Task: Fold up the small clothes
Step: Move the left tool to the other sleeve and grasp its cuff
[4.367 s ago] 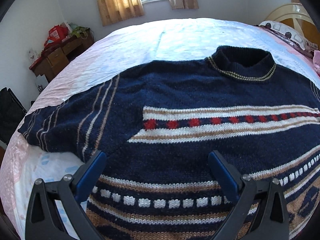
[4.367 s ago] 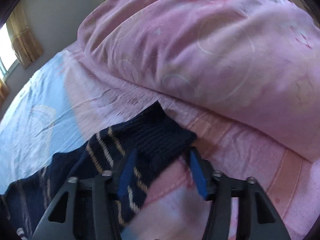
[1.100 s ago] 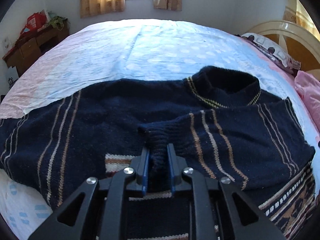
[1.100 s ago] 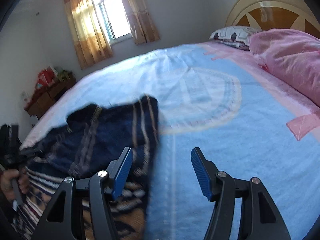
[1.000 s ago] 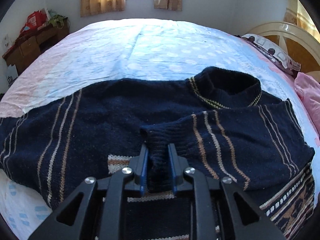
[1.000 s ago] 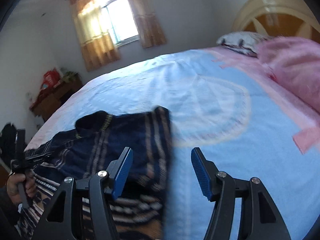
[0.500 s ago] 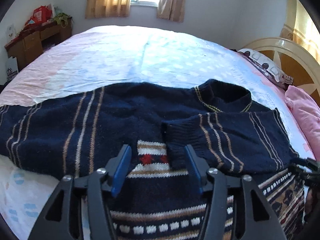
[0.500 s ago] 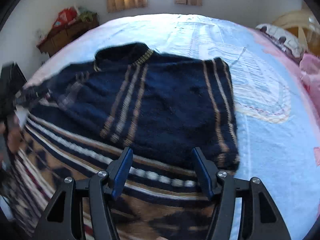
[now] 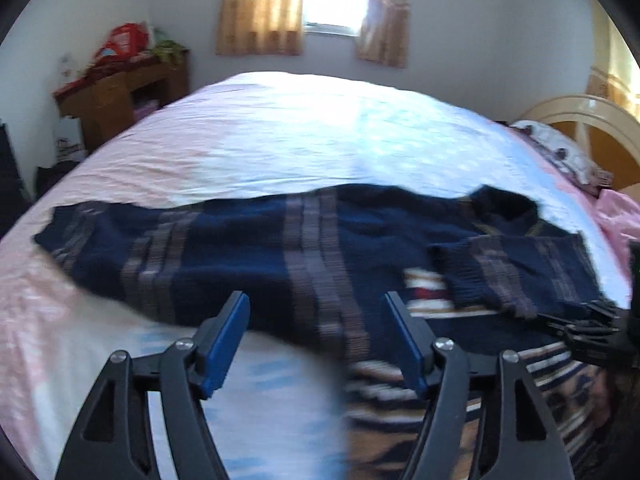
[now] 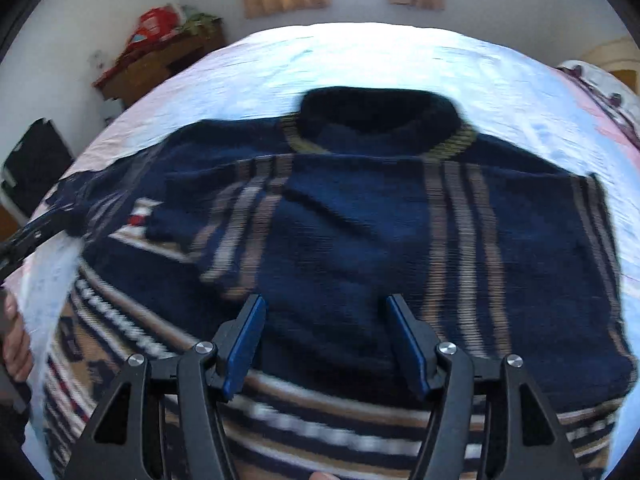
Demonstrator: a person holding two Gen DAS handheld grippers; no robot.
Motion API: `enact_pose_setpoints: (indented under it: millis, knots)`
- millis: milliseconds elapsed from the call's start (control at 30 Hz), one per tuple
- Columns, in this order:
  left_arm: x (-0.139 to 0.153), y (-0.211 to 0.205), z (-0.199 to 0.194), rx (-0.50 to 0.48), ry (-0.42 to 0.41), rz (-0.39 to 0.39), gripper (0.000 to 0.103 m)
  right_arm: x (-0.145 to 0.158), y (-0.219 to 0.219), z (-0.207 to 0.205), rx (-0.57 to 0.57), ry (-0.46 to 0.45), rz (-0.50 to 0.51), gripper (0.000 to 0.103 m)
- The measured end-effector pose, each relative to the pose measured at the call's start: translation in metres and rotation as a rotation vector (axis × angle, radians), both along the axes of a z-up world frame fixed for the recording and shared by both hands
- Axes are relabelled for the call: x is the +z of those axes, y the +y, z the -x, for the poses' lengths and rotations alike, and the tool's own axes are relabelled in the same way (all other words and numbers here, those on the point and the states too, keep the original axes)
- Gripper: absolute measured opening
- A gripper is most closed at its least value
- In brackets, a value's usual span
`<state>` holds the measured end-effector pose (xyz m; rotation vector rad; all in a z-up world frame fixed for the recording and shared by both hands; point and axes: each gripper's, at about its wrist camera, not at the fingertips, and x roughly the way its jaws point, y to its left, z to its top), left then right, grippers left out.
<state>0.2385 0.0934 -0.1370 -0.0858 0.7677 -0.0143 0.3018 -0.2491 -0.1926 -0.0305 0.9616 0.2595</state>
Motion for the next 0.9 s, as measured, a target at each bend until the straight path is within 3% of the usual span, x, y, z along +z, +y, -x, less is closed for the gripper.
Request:
enact_pose_setpoints:
  millis: [233, 400, 533, 667, 767, 900]
  knots:
    - [-0.022, 0.059, 0.001, 0.145, 0.074, 0.047, 0.071, 0.006, 0.029, -0.004, 0.056, -0.001, 0.039, 0.064]
    - [-0.026, 0.074, 0.007, 0.177, 0.082, 0.046, 0.071, 0.024, 0.041, -0.007, -0.005, -0.108, 0.121, 0.064]
    - [-0.022, 0.078, 0.009, 0.184, 0.073, 0.048, 0.071, 0.026, 0.081, -0.018, 0.151, -0.145, 0.077, 0.064]
    - [-0.019, 0.088, 0.009, 0.203, 0.064, 0.004, 0.072, -0.003, 0.103, -0.052, 0.125, 0.018, 0.033, 0.065]
    - [-0.021, 0.101, 0.007, 0.234, 0.064, -0.024, 0.081, -0.004, 0.113, -0.048, 0.123, 0.005, -0.003, 0.065]
    - [-0.031, 0.121, 0.000, 0.288, 0.097, -0.025, 0.081, -0.007, 0.132, -0.040, 0.163, -0.019, 0.033, 0.065]
